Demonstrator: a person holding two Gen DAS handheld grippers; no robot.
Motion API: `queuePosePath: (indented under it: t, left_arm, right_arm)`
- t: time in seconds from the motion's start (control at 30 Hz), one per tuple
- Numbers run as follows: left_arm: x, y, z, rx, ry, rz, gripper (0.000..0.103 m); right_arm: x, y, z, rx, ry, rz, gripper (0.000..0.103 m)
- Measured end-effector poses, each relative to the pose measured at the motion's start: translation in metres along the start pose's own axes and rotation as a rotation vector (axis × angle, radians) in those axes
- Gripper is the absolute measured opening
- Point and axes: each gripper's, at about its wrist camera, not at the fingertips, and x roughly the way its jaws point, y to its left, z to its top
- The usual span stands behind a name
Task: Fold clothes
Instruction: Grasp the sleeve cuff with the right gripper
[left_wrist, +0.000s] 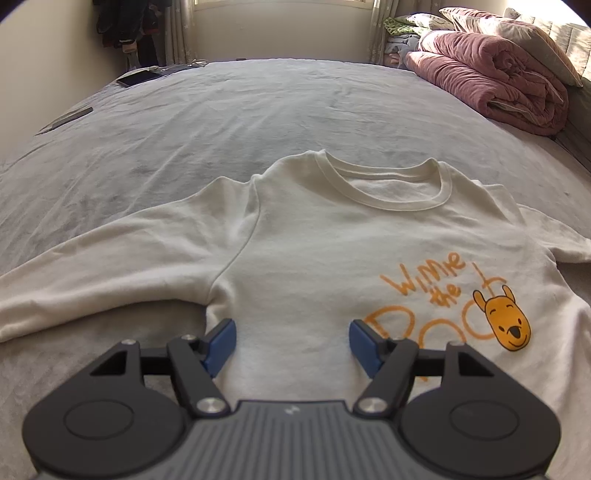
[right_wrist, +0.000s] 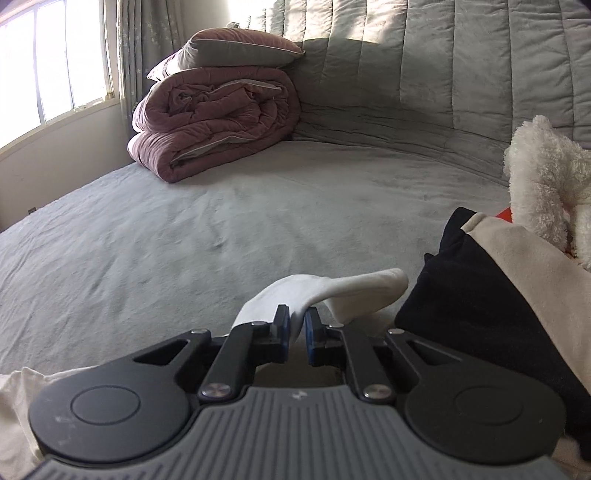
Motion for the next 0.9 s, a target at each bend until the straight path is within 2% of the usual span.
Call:
queuePosePath:
  t: [0.23, 0.33, 0.4, 0.47, 0.57, 0.67, 0.73, 0.9]
  left_arm:
    - [0.002, 0.007, 0.003, 0.004, -0.021, -0.007, 0.07]
    - [0.003, 0.012, 0.007, 0.005, -0.035, 0.01, 0.07]
    - [0.003, 0.018, 0.01, -0.003, -0.044, 0.036, 0.075]
    - [0.005, 0.029, 0.014, -0.033, -0.042, 0.058, 0.075]
    - [0.008, 0.043, 0.019, -0.093, -0.027, 0.048, 0.075]
    - [0.008, 0.051, 0.023, -0.124, -0.026, 0.044, 0.075]
    - [0.008, 0.054, 0.024, -0.135, -0.024, 0.043, 0.075]
    - [0.01, 0.057, 0.025, -0.146, -0.001, 0.032, 0.076]
  right_arm:
    - [0.013, -0.006, -0.006, -0.054, 0.033, -0.107, 0.009]
    - [0.004, -0.003, -0.002, -0.137, -0.045, -0.206, 0.01]
    - [0.0, -0.004, 0.001, -0.184, -0.09, -0.257, 0.01]
    - [-0.005, -0.003, 0.003, -0.224, -0.112, -0.282, 0.013]
    - [-0.012, 0.003, 0.002, -0.242, -0.113, -0.172, 0.018]
    - [-0.019, 0.025, -0.002, -0.276, -0.062, 0.056, 0.018]
    - [-0.023, 0.052, -0.01, -0.328, 0.004, 0.24, 0.018]
    - [-0.031, 0.121, -0.028, -0.483, 0.106, 0.533, 0.018]
